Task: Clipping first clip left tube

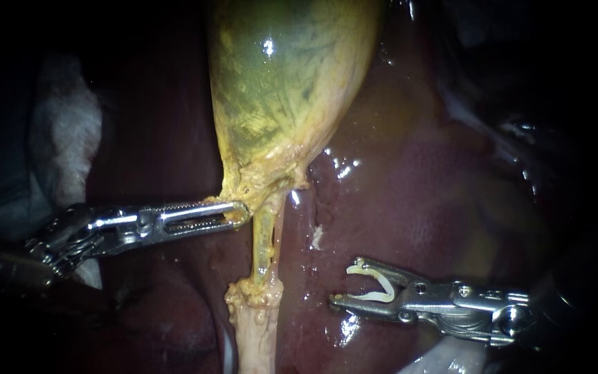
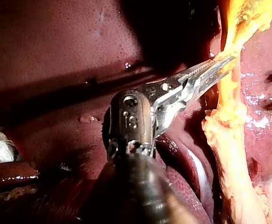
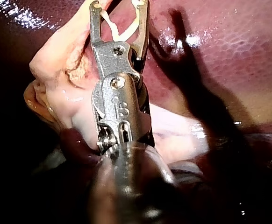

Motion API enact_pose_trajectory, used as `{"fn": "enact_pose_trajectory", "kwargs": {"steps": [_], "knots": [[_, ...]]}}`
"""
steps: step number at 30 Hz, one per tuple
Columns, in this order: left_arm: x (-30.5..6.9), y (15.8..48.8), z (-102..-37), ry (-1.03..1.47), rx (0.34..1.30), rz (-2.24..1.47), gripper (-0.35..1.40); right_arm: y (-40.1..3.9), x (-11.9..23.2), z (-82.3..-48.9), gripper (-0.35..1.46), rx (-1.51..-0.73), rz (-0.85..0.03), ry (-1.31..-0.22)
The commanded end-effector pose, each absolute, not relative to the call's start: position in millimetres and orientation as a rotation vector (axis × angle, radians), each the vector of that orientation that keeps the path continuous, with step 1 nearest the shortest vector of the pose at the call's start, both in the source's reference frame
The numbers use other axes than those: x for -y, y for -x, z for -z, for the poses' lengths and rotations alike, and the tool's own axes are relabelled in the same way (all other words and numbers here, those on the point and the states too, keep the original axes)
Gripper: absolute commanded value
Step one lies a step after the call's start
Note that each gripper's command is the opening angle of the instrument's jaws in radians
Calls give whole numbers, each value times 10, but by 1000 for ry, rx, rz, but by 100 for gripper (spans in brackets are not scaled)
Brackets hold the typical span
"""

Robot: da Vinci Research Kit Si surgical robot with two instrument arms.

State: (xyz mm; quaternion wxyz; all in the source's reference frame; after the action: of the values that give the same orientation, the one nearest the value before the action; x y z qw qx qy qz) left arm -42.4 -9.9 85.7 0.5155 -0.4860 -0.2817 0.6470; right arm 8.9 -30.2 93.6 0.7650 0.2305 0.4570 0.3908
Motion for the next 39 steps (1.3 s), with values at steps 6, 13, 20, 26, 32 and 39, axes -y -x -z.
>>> {"fn": "enact_pose_trajectory", "kwargs": {"steps": [6,13,20,26,32,39], "knots": [[98,423,-856,1168,677,-1554,-35,-89,302,-936,54,-993,-849,-501],[96,420,-849,1173,678,-1562,-35,-89,302,-936,54,-993,-849,-501],[83,419,-814,1163,694,-1560,-35,-94,302,-936,54,-993,-851,-500],[73,415,-785,1143,710,-1571,-35,-99,302,-935,54,-992,-853,-498],[65,403,-765,1102,731,-1589,-35,-106,303,-933,55,-989,-856,-497],[60,387,-752,1041,737,-1622,-35,-114,304,-928,56,-988,-859,-496]]}}
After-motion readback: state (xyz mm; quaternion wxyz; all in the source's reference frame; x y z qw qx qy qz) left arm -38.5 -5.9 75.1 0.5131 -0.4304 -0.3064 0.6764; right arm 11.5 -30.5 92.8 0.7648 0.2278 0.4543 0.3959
